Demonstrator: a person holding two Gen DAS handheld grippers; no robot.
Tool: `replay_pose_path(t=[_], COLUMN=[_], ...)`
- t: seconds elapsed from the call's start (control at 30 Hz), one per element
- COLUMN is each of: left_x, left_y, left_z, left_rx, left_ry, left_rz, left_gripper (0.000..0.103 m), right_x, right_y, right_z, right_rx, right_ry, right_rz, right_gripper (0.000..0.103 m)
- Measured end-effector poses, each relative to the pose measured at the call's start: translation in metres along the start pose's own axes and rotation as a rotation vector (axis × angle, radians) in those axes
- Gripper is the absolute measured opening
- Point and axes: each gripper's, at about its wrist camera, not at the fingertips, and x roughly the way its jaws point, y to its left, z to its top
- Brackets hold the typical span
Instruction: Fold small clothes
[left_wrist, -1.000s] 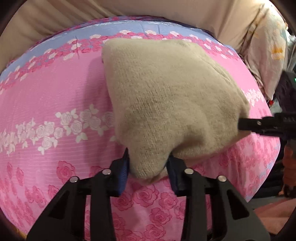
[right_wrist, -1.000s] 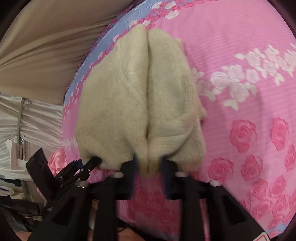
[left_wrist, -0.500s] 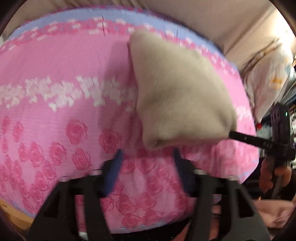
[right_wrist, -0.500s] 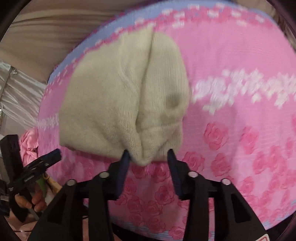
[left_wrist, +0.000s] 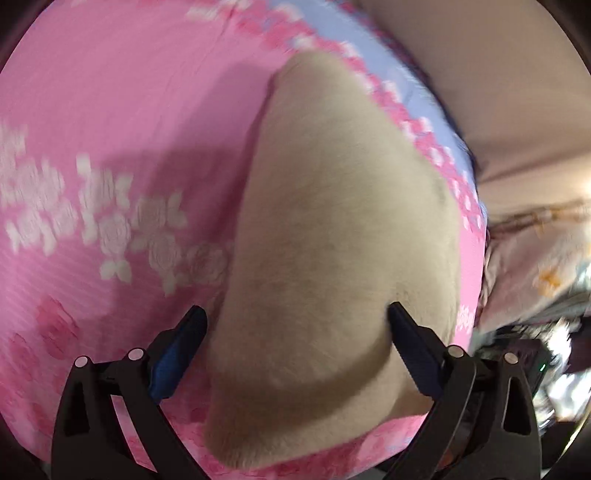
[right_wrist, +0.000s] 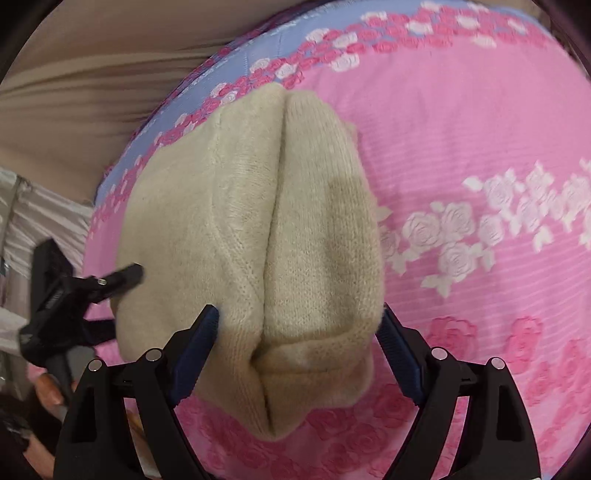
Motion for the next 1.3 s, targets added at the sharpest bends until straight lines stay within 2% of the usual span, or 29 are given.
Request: replay_pose_path(t=[0.03, 0.07, 0.17, 0.23, 0.27, 0.33, 0.37, 0.43, 0.53, 0.73, 0.9, 1.07, 1.3], left_x=[0.007, 0.007, 0.011, 0.010, 0.009, 0.005, 0.002, -0.005, -0.023, -0.078, -0.121, -0.176, -0.246], left_y=[0.008, 0.010, 0.000, -0.010, -0.014, -0.021, -0.023, -0.033, -0.048, -0.064, -0.072, -0.078, -0.071], left_z=[0.000, -0.002, -0.001, -0.003, -0.003, -0.003, -0.002, -0.001, 0.000, 0.008, 0.012, 0.017, 0.036], left_rx=[-0.055, -0.077, -0.037, 0.014, 0.031, 0.064, 0.077, 0.115, 0.192, 0.296, 0.352, 0.434, 0.486], left_ry=[0.023, 0.010, 0.006, 0.009, 0.008, 0.012, 0.014, 0.020, 0.013, -0.019, -0.057, -0.136, -0.259], left_rz=[-0.044, -0.063, -0.034, 0.002, 0.016, 0.037, 0.043, 0.055, 0.081, 0.089, 0.090, 0.086, 0.056], left_gripper=[0.096, 0.097, 0.097, 0.087, 0.085, 0.071, 0.068, 0.056, 0.050, 0.048, 0.048, 0.048, 0.048], right_x=[0.005, 0.009, 0.020, 0.024, 0.024, 0.024, 0.022, 0.013, -0.006, -0.051, -0.083, -0.106, -0.127], right_y=[-0.003, -0.006, -0.015, -0.015, -0.013, -0.004, 0.001, 0.014, 0.043, 0.098, 0.132, 0.174, 0.244], right_z=[0.002, 0.003, 0.006, 0.007, 0.008, 0.010, 0.011, 0.012, 0.013, 0.013, 0.015, 0.012, 0.016], right_rx=[0.021, 0.041, 0.121, 0.157, 0.153, 0.134, 0.125, 0.081, 0.016, -0.072, -0.105, -0.150, -0.239], right_ry=[0.010, 0.014, 0.039, 0.041, 0.040, 0.049, 0.045, 0.027, -0.030, -0.148, -0.223, -0.290, -0.384], right_rz=[0.017, 0.039, 0.105, 0.119, 0.116, 0.125, 0.115, 0.081, 0.035, -0.006, 0.016, 0.052, 0.112], right_gripper=[0.083, 0.084, 0.087, 0.085, 0.077, 0.059, 0.049, 0.043, 0.039, 0.038, 0.037, 0.037, 0.037])
